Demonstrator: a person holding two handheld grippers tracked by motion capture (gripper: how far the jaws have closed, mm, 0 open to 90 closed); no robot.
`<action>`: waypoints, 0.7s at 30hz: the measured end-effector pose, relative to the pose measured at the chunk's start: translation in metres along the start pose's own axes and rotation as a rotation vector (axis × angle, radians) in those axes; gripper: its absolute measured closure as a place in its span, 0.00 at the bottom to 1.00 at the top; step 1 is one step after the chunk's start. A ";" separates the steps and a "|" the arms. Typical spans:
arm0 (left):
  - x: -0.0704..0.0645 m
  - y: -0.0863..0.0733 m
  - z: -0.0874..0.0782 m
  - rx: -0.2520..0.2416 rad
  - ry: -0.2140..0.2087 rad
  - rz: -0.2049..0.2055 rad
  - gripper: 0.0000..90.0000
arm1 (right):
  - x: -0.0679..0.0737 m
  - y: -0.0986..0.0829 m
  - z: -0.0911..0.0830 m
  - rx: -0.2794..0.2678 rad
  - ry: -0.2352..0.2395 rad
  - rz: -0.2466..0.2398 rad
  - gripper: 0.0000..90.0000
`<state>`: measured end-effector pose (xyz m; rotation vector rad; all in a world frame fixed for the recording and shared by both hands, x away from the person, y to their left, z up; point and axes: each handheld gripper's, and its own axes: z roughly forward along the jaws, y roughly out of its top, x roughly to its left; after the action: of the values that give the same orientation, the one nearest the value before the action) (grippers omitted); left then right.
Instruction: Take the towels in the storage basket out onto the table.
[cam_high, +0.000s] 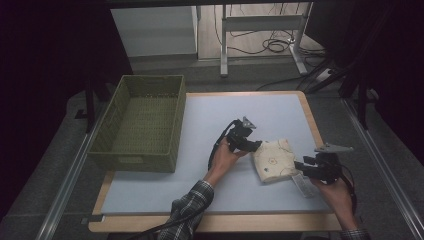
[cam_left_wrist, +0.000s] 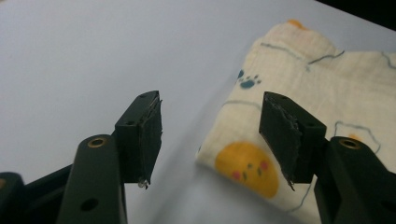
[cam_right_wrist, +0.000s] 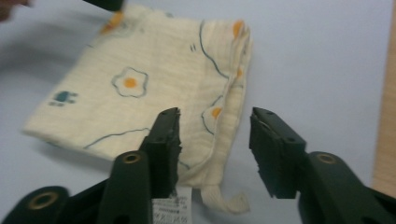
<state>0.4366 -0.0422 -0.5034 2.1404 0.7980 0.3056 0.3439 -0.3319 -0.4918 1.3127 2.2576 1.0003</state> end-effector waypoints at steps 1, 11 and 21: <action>0.001 -0.002 -0.001 0.001 0.004 -0.005 0.42 | -0.001 -0.003 0.008 0.031 -0.001 0.007 0.51; 0.008 -0.012 -0.003 0.011 0.008 -0.025 0.41 | 0.009 -0.012 0.018 0.088 -0.029 0.014 0.69; 0.010 -0.012 -0.002 0.003 -0.006 -0.040 0.40 | 0.004 -0.014 0.017 0.094 0.092 0.130 0.92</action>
<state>0.4379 -0.0292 -0.5113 2.1246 0.8370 0.2767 0.3436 -0.3262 -0.5134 1.4984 2.3383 1.0295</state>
